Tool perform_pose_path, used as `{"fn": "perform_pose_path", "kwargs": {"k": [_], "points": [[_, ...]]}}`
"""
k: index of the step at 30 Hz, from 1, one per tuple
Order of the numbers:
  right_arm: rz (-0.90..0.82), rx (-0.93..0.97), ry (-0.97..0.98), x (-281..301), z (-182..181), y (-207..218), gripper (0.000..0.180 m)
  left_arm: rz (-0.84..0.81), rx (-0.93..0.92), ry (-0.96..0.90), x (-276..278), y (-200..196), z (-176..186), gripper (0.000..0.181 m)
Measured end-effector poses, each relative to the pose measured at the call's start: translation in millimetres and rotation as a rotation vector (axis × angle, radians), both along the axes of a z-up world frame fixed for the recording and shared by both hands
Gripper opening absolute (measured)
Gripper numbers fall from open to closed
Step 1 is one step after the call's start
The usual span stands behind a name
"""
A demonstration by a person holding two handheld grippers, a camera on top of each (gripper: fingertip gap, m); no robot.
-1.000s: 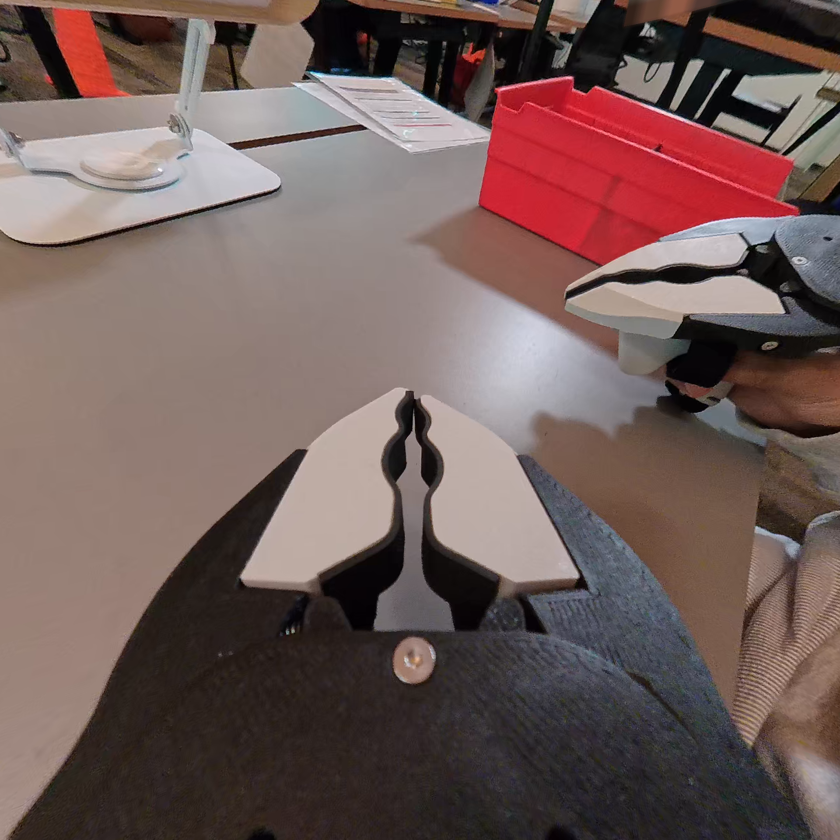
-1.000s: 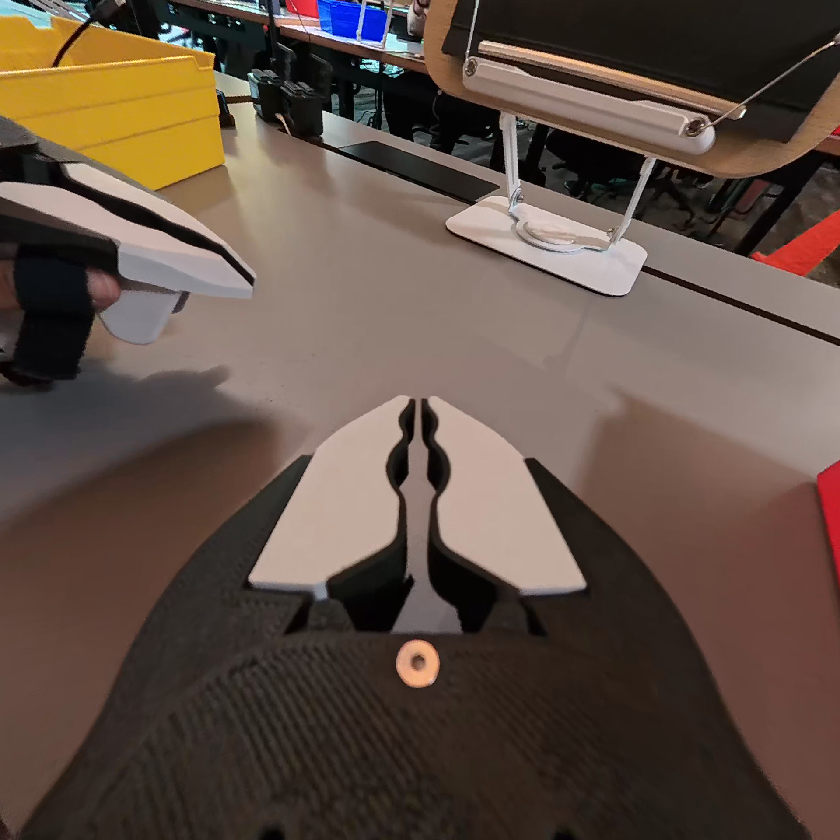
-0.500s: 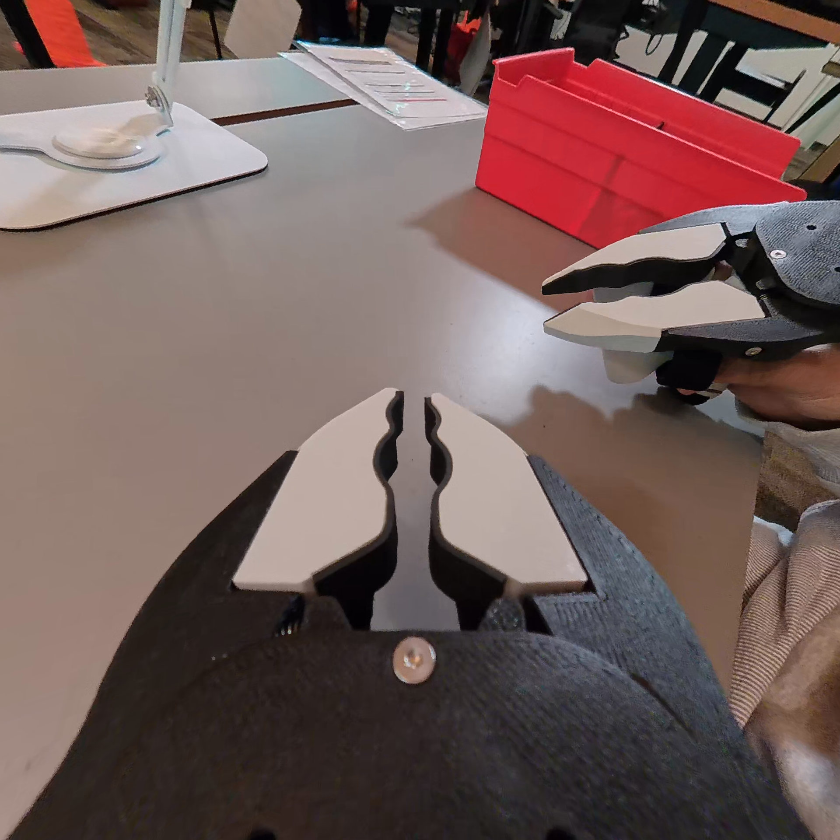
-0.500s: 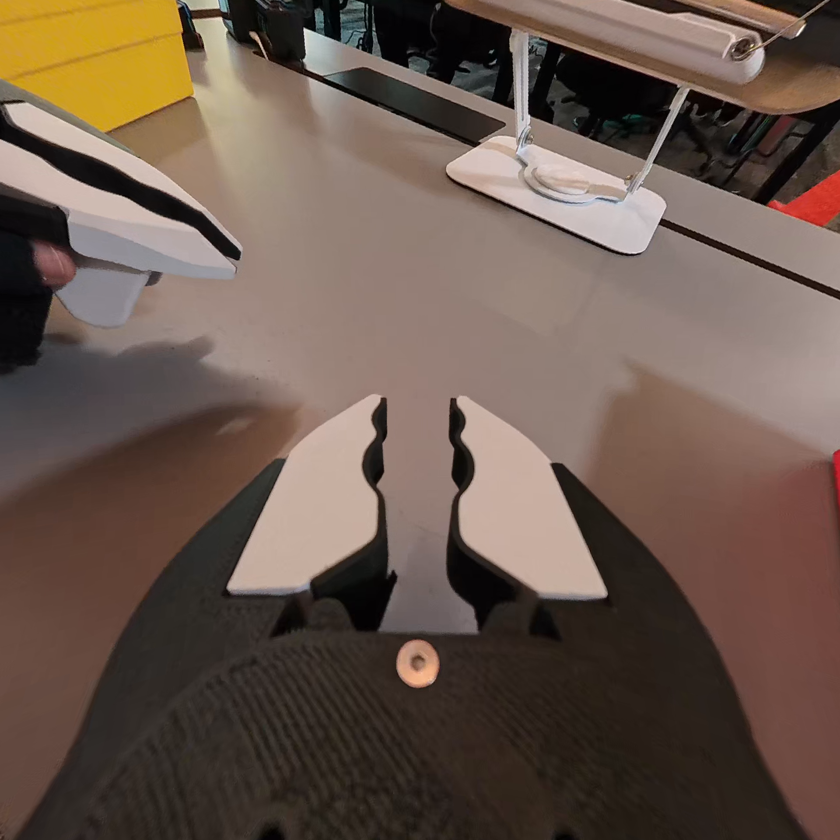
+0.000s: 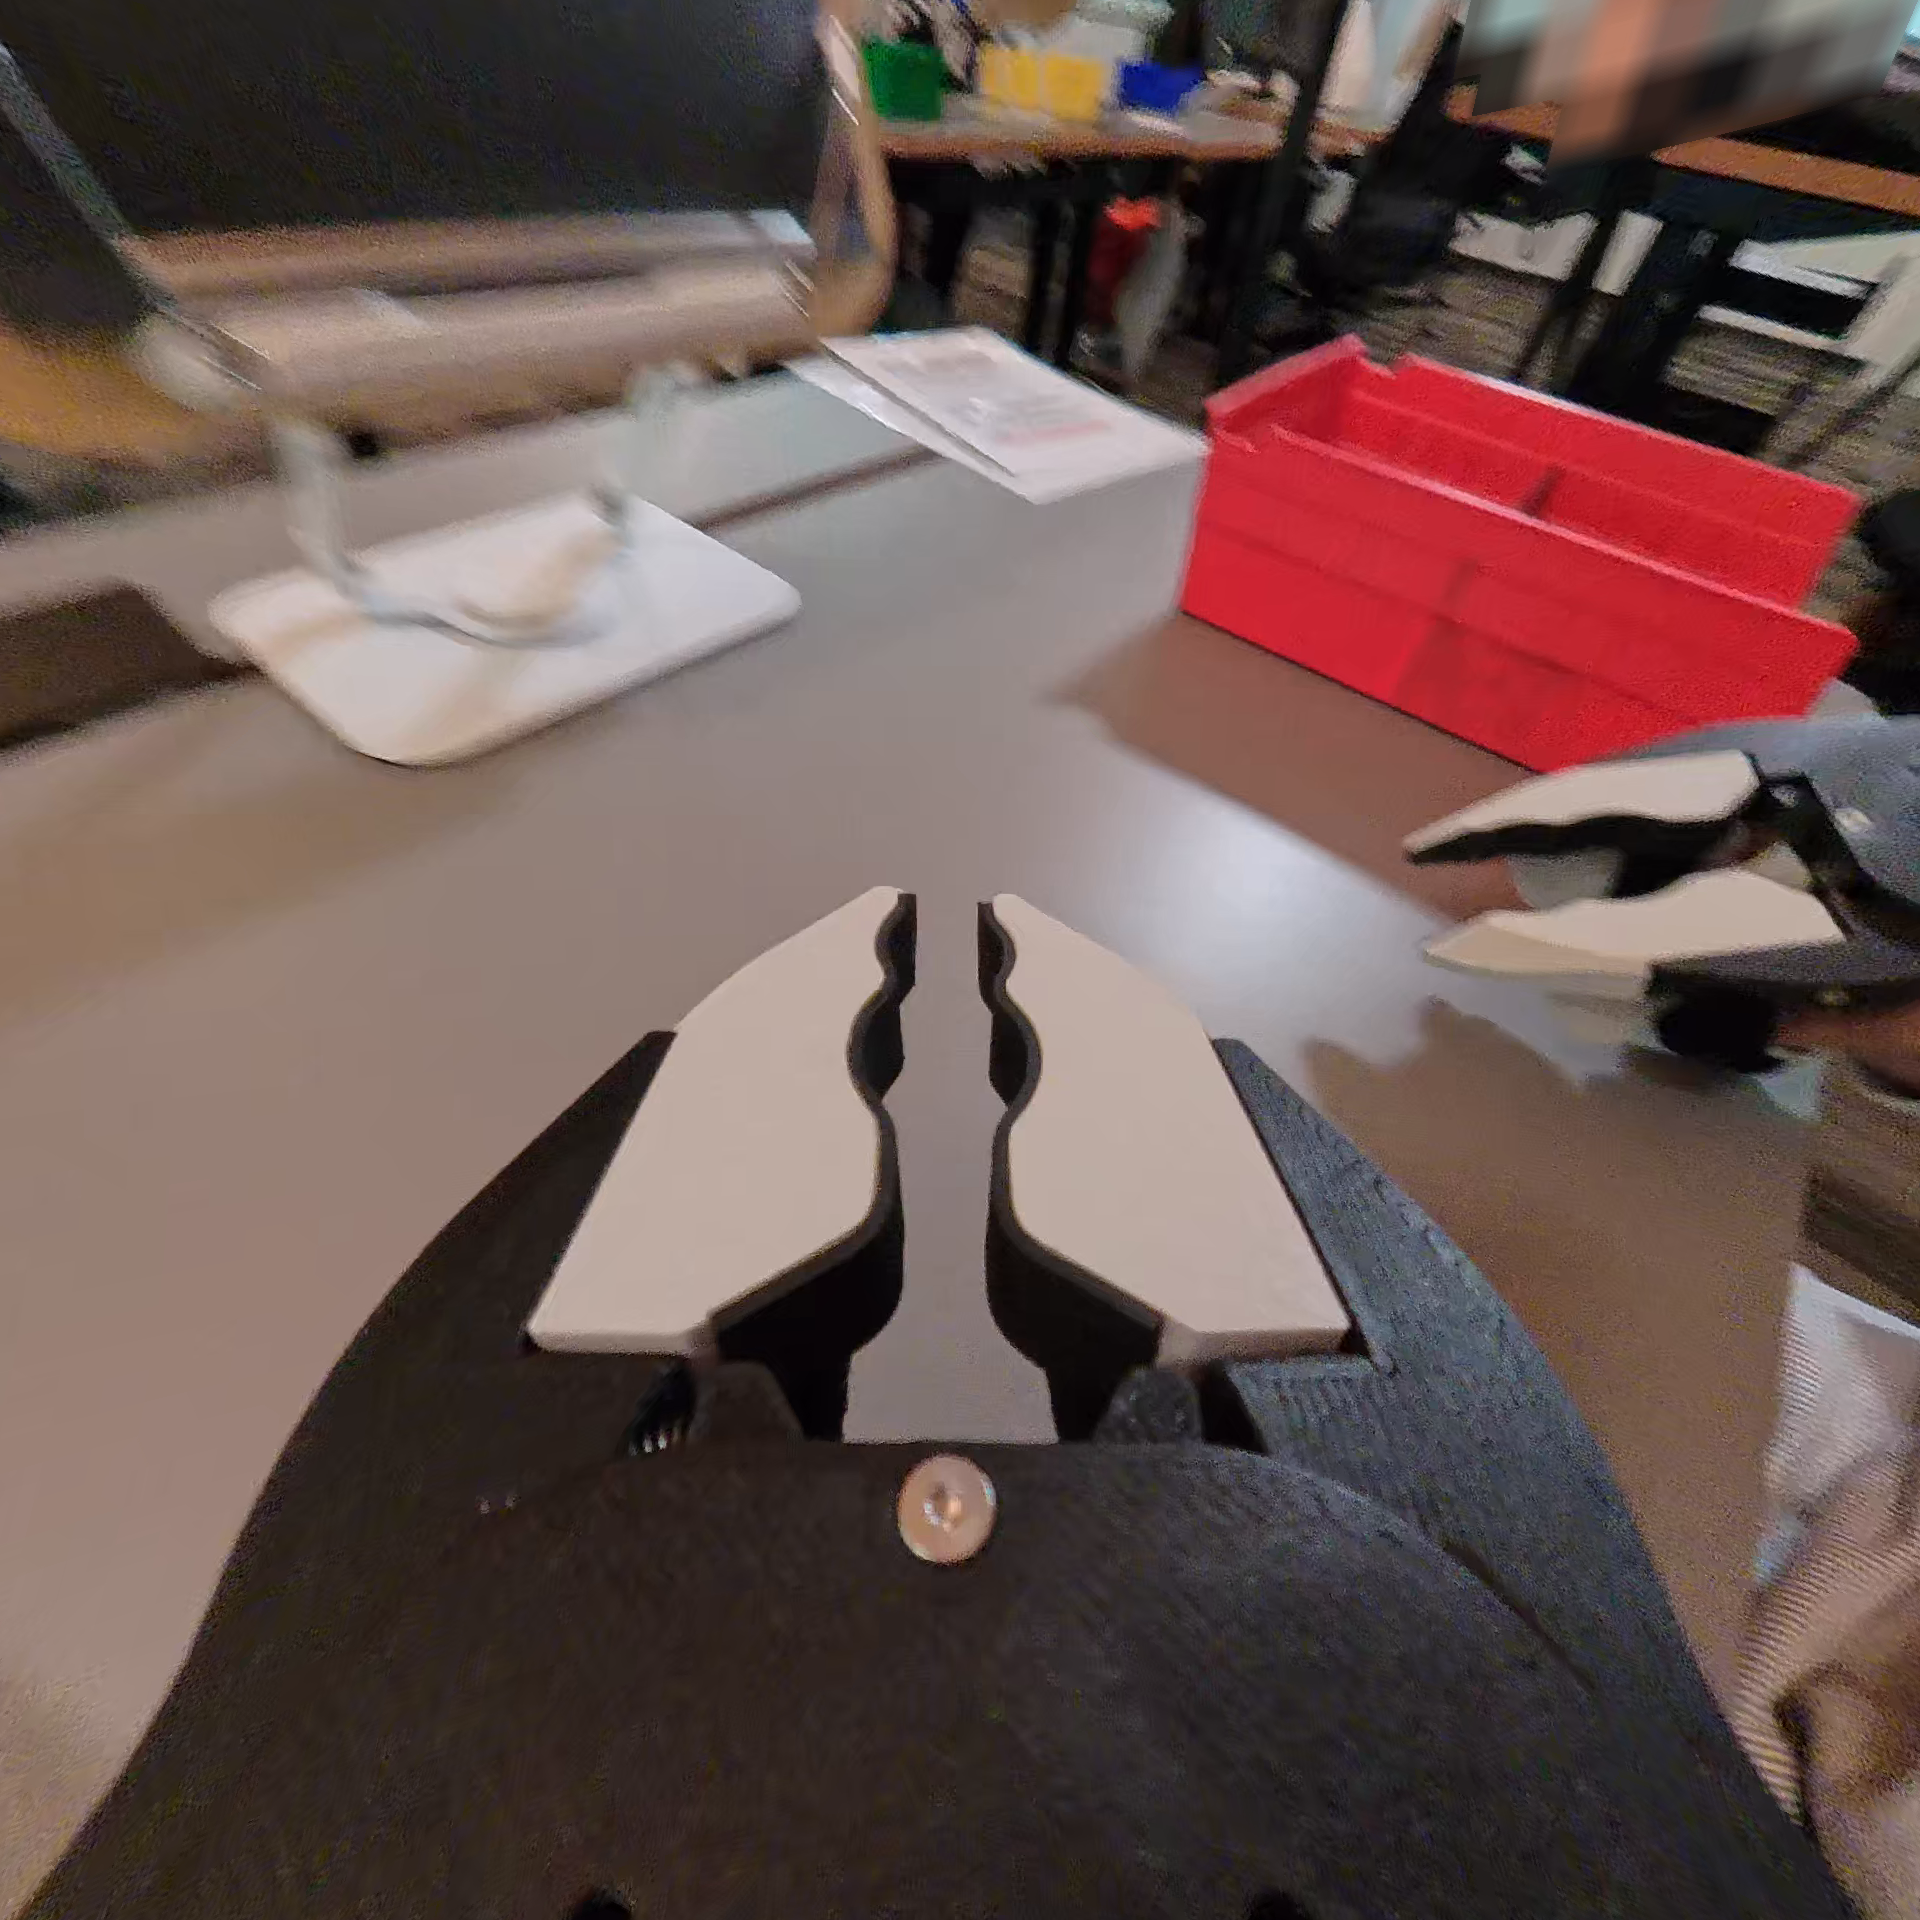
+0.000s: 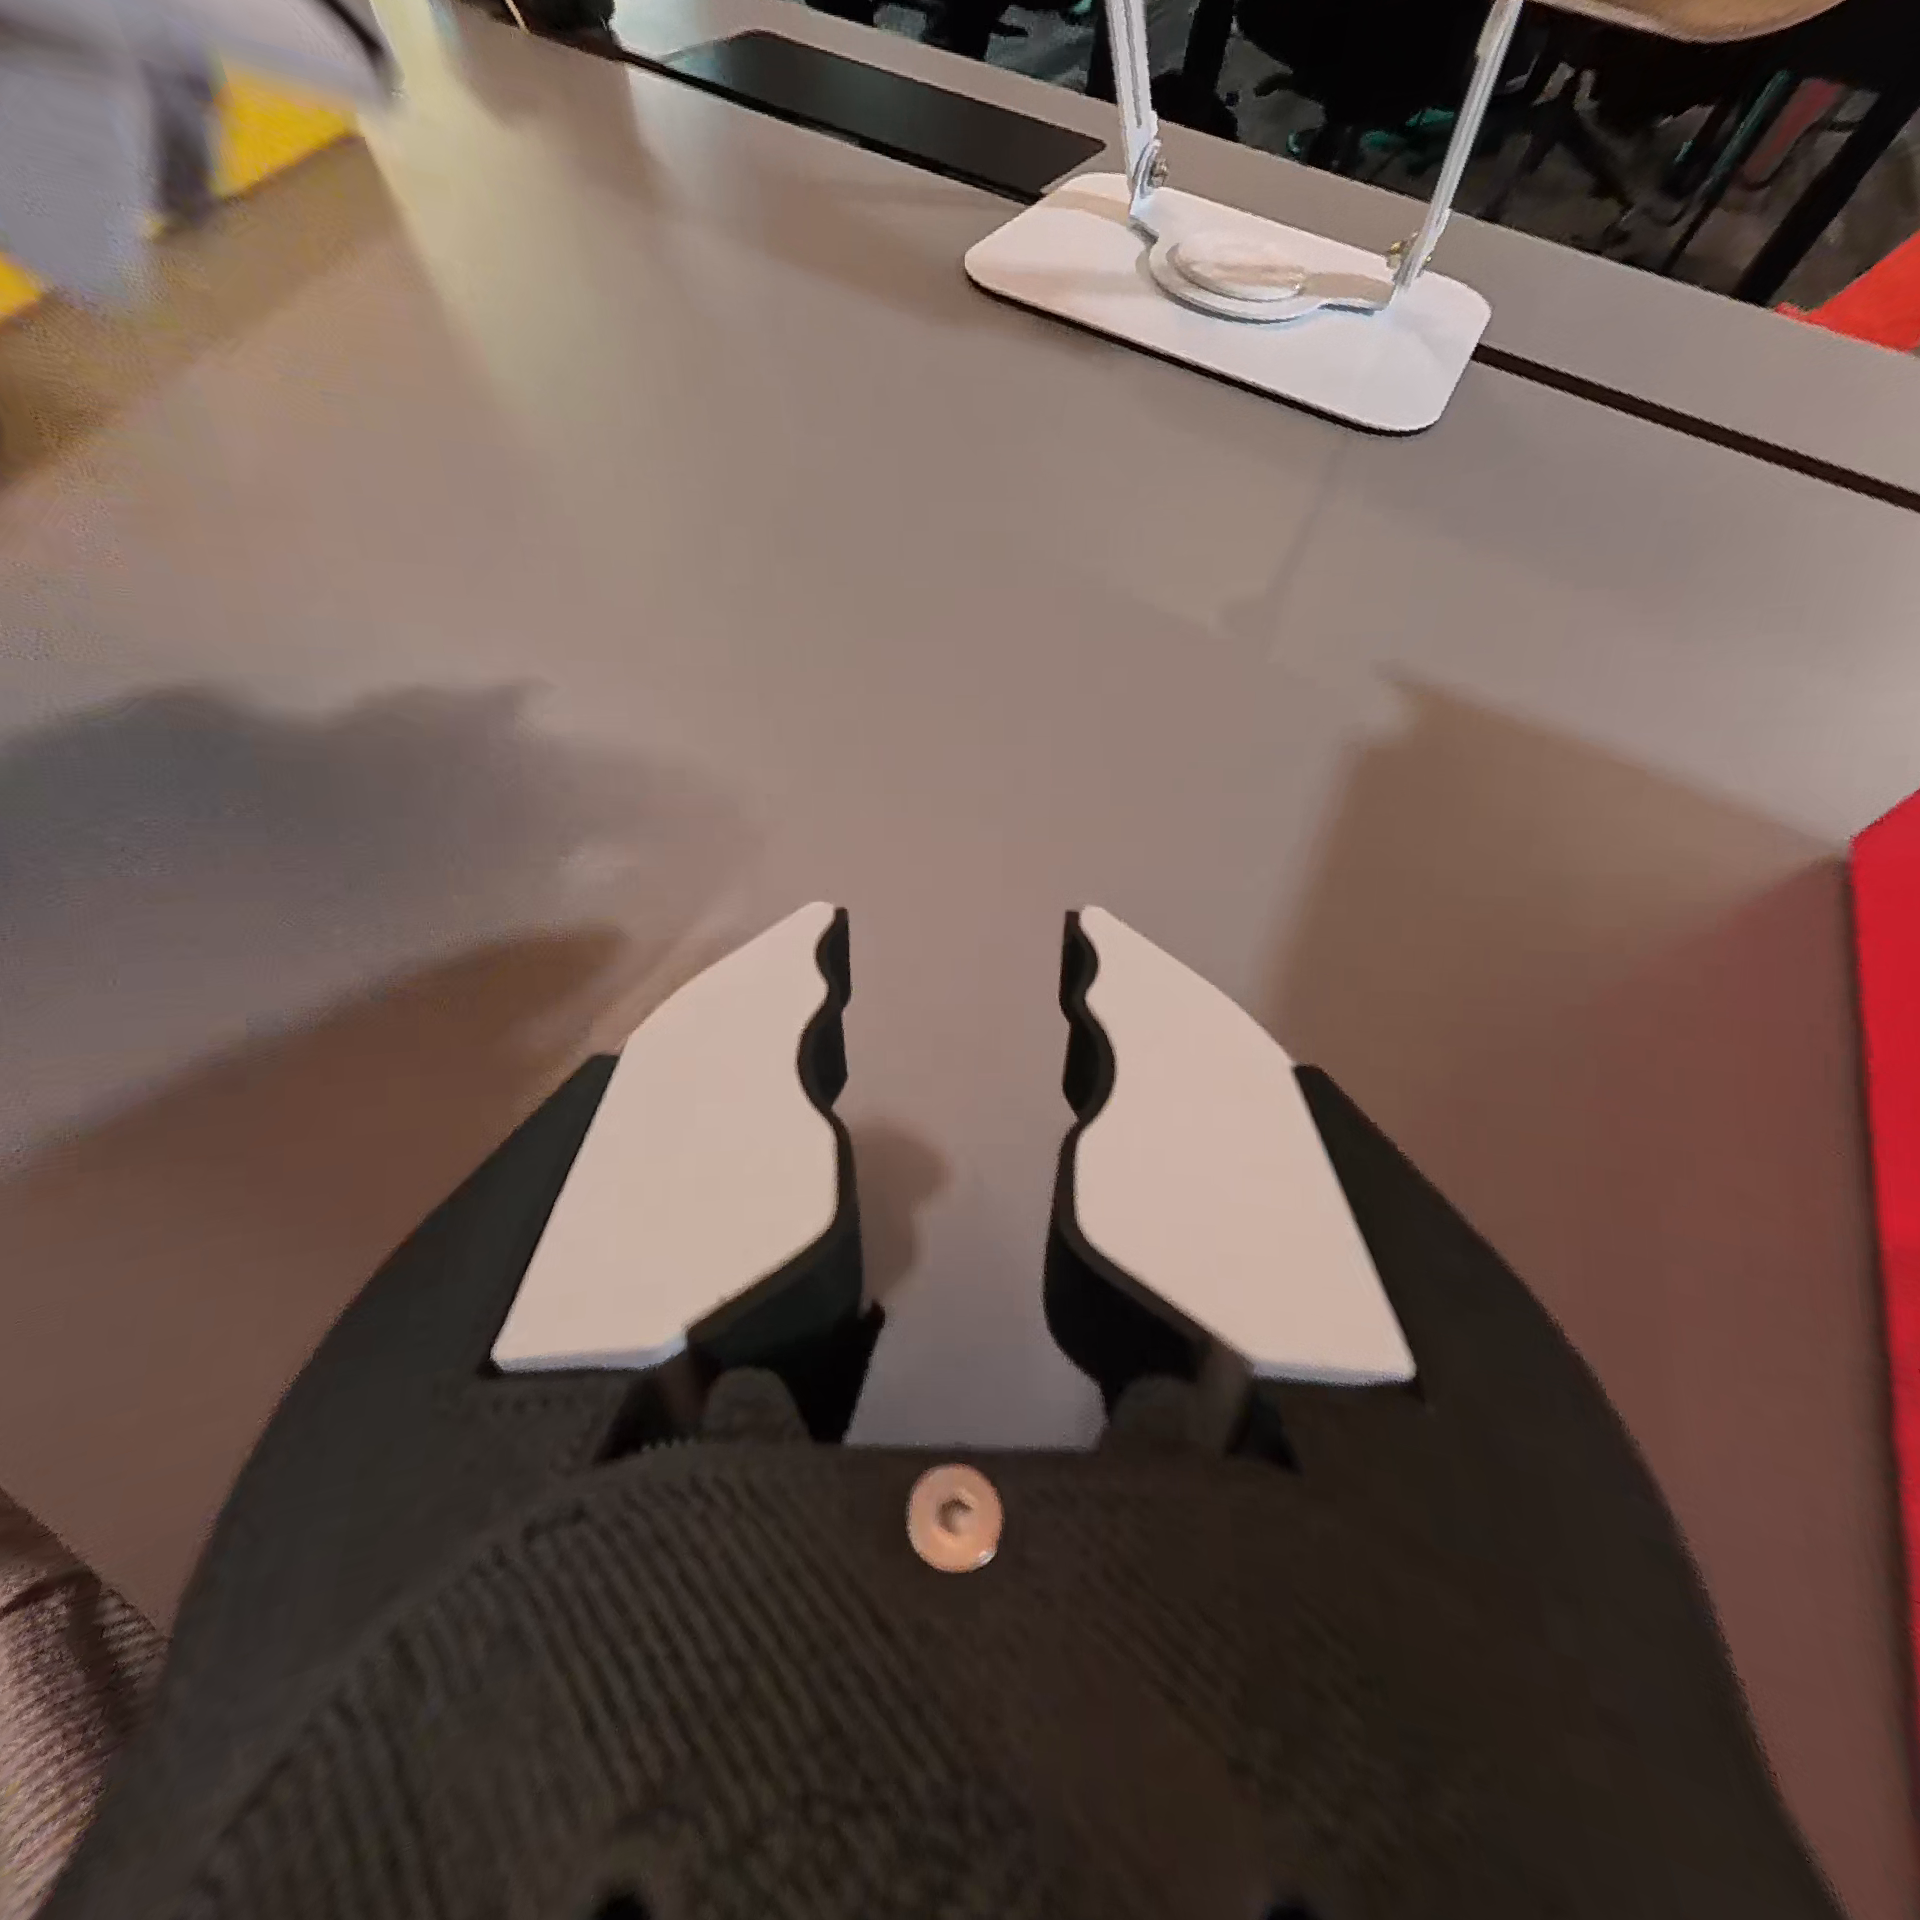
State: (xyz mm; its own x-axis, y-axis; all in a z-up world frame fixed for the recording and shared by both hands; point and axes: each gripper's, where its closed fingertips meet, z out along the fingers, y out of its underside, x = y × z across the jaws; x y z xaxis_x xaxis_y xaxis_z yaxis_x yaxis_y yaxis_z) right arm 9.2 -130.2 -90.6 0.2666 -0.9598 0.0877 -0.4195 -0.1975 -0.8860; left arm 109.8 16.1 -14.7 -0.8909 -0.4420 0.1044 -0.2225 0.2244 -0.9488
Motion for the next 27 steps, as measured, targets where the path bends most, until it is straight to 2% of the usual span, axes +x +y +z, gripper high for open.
{"fn": "perform_pose_path", "kwargs": {"k": [3, 6, 8, 11, 13, 17, 20, 22, 27], "points": [[-0.001, -0.036, 0.010, -7, -3, -2, 0.040, 0.162, 0.001, -0.095, 43, 70, 51, 0.018], [0.003, -0.024, 0.007, -12, -2, -2, 0.039, 0.320, 0.067, -0.026, 94, 148, 67, 0.038], [0.006, -0.012, 0.017, -12, -3, -2, 0.037, 0.364, 0.195, 0.104, 130, 193, 44, 0.051], [-0.003, -0.001, 0.054, -10, -8, -3, 0.035, 0.461, 0.455, 0.370, 168, 263, -12, 0.071], [-0.005, -0.001, 0.097, -8, -15, -4, 0.034, 0.497, 0.564, 0.408, 184, 293, -33, 0.083], [-0.020, -0.016, 0.178, -5, -28, -5, 0.035, 0.431, 0.698, 0.391, 197, 305, -62, 0.080], [-0.025, -0.034, 0.216, -4, -34, -5, 0.034, 0.353, 0.903, 0.349, 201, 304, -95, 0.056], [-0.018, -0.045, 0.231, -4, -37, -4, 0.034, 0.332, 0.967, 0.312, 205, 299, -105, 0.039], [-0.011, -0.012, 0.207, -4, -32, -4, 0.034, 0.406, 0.936, 0.151, 213, 294, -71, 0.031]]}}
